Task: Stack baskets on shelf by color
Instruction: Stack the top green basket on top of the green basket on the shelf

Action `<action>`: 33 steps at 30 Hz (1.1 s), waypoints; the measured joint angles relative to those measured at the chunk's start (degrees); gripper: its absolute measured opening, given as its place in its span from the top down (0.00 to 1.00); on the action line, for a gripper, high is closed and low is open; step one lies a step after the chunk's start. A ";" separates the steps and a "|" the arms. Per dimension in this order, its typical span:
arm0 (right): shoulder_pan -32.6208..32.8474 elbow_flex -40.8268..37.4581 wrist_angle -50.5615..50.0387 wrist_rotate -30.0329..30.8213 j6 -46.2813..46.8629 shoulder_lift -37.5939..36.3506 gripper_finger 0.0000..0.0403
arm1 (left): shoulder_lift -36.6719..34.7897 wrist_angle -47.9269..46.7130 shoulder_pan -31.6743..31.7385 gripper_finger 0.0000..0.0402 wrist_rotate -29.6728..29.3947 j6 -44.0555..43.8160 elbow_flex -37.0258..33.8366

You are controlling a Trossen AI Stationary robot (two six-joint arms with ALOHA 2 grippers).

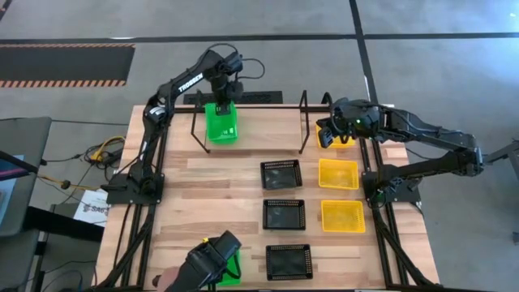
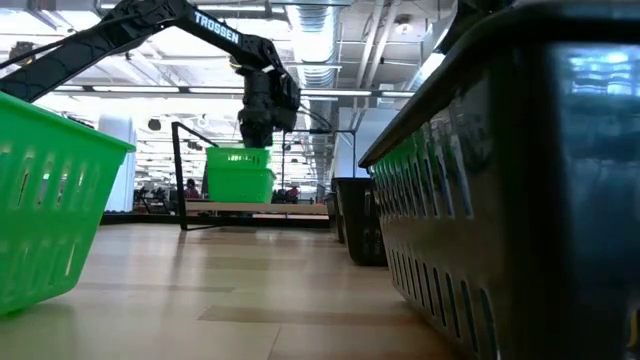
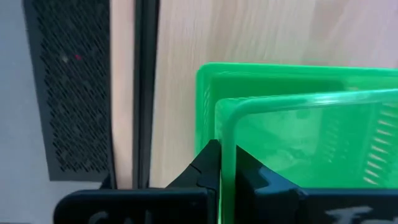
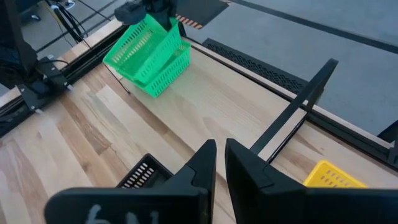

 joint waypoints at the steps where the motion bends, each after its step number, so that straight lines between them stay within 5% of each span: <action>1: 0.00 0.00 0.03 0.00 0.00 0.00 0.85 | 0.02 0.15 0.00 1.00 -0.31 -0.03 -0.87; 17: 0.00 0.00 0.03 0.00 0.02 0.00 0.85 | 0.07 4.29 -0.52 0.98 0.05 -3.87 -2.18; 25: 0.00 0.00 0.03 0.00 0.02 0.00 0.85 | 0.07 5.35 -2.00 0.84 -0.10 -3.26 -2.18; 33: 0.00 0.02 0.02 -0.01 0.02 0.00 0.85 | 0.07 7.62 -3.70 0.72 -6.45 -5.23 -2.16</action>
